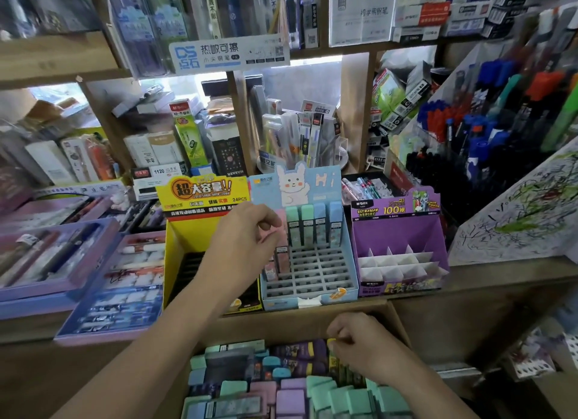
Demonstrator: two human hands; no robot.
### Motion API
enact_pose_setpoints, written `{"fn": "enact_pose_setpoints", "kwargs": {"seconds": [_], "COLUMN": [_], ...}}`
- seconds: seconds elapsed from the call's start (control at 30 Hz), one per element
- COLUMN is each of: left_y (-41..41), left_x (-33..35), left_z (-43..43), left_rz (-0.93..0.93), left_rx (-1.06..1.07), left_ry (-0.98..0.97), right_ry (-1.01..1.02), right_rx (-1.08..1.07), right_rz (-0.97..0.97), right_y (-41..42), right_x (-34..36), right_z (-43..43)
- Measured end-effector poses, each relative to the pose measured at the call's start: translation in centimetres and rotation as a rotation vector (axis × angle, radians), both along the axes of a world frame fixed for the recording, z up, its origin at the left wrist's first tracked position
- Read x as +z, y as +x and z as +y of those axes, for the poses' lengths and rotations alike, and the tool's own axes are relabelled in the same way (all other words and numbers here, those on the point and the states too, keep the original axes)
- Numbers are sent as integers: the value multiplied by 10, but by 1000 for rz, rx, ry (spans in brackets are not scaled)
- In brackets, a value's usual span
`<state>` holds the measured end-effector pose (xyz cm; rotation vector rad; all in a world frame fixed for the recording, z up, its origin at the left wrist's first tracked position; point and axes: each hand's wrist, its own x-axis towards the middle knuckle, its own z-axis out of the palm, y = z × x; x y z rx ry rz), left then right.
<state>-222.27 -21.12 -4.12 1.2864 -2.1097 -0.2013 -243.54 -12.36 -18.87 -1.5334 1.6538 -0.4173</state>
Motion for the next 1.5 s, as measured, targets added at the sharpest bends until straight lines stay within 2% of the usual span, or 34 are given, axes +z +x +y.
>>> {"fn": "enact_pose_setpoints", "kwargs": {"seconds": [0.27,0.4,0.53,0.63,0.83,1.03,1.2,1.33,1.5], "left_y": [45,66,80,87,91,90,91,98,107], "left_x": [-48,-79,-107,-120,-133,-139,-139,-140,-143], "left_z": [79,114,144,161,178,189,191,190,193], "left_rz": [132,87,-96,-147,-167,-275,-294,-309,-434], "left_rx": [54,63,48,35,-23,-71,-76,-1,24], "left_ry": [269,496,712,815,896,930,912,882,881], "right_ry": [-59,-42,37,76,184,113,101,112,135], "right_rx": [50,149,254,337,461,573,528,511,481], "right_rz": [-44,-37,-8,81,318,448,379,363,332], "right_y": [16,30,48,61,78,84,85,86,90], "right_x": [17,28,30,26,13,2,-5,-7,-8], "right_z": [14,29,52,68,99,114,116,115,117]}}
